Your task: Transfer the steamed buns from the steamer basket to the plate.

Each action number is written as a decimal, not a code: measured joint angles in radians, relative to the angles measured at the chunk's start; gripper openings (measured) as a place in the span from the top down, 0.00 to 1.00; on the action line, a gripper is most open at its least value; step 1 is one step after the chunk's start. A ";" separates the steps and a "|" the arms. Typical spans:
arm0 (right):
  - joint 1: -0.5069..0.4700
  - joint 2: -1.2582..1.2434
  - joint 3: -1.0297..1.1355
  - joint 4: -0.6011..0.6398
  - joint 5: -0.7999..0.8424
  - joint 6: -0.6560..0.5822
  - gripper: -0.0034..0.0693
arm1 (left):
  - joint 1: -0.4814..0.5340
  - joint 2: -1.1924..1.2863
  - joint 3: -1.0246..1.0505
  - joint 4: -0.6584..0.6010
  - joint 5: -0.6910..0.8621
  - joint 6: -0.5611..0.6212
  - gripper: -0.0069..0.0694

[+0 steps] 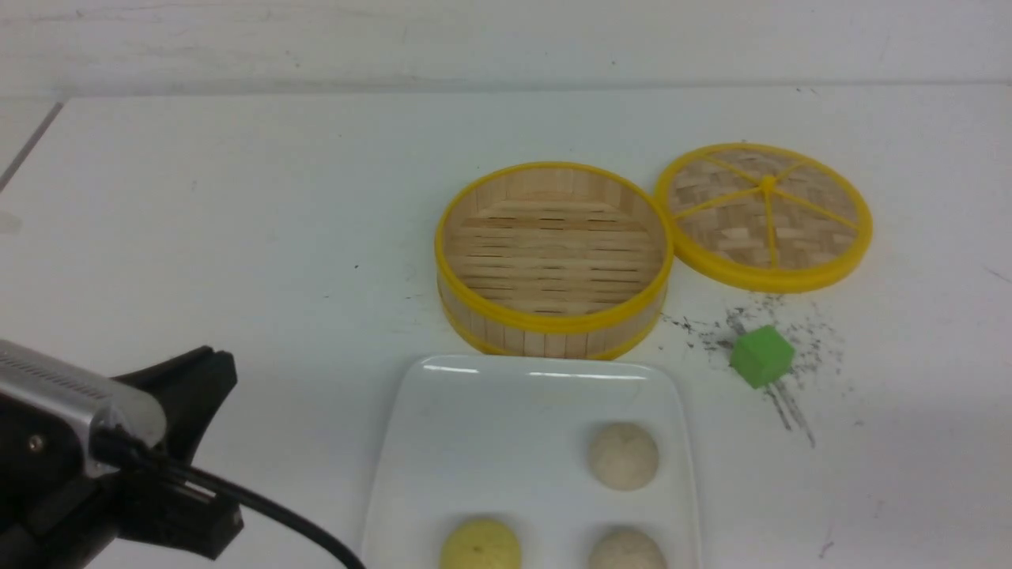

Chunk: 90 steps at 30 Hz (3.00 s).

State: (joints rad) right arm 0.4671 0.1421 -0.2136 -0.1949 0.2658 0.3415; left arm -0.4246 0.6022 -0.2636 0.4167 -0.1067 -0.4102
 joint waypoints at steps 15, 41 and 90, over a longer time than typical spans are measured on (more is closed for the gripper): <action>0.000 0.000 0.000 0.000 0.000 0.000 0.62 | 0.000 0.000 0.000 0.007 0.021 0.000 0.78; 0.000 0.000 0.000 -0.001 -0.001 0.000 0.62 | 0.185 -0.123 0.004 0.037 0.333 -0.102 0.75; 0.000 0.000 0.000 -0.001 -0.001 0.000 0.62 | 0.378 -0.613 0.290 -0.005 0.504 -0.178 0.74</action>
State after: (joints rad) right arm 0.4671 0.1421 -0.2136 -0.1962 0.2650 0.3415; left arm -0.0462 -0.0112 0.0265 0.4115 0.3971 -0.5884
